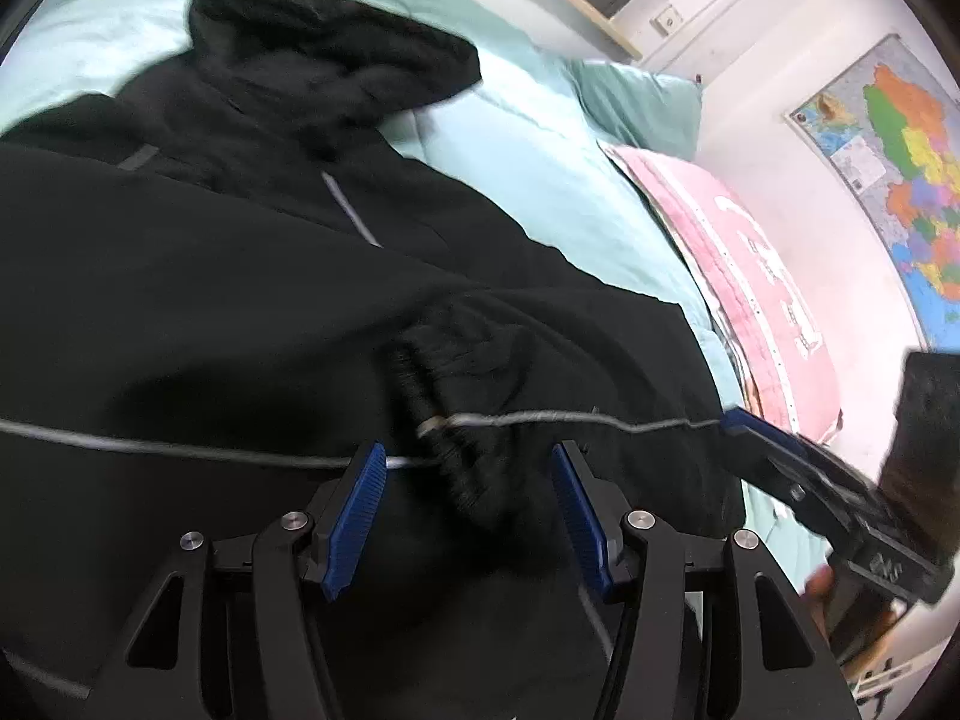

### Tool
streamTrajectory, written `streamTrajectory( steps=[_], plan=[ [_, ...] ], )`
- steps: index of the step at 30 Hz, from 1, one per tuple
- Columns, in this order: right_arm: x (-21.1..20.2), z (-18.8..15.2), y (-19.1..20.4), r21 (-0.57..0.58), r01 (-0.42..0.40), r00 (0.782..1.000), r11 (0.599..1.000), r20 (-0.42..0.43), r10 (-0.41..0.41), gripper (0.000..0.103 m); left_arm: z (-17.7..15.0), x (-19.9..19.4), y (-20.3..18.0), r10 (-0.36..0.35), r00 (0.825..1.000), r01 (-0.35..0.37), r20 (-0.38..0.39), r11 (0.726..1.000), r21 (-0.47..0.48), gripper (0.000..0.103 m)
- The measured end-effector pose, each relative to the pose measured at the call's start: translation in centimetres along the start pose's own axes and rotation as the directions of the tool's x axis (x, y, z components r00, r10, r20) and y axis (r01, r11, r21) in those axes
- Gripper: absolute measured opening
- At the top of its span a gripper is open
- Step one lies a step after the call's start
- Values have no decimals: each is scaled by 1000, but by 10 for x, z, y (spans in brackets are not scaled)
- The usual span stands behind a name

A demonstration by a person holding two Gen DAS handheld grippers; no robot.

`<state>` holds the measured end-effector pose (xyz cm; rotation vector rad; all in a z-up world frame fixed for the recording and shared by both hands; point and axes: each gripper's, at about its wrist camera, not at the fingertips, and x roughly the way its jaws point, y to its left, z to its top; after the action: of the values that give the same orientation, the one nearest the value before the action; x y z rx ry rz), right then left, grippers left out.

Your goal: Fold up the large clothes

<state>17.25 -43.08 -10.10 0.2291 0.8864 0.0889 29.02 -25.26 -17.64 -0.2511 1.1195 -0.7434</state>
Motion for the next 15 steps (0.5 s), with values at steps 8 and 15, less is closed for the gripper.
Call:
streamTrajectory(
  steps=[8, 15],
  plan=[
    [-25, -11, -42, 27, 133, 991, 991, 26, -134, 53, 6, 16, -20, 60, 997, -62, 54, 997, 53, 21],
    [-25, -8, -50, 74, 136, 990, 988, 8, -137, 53, 22, -74, 14, 73, 976, -84, 205, 995, 48, 20]
  ],
)
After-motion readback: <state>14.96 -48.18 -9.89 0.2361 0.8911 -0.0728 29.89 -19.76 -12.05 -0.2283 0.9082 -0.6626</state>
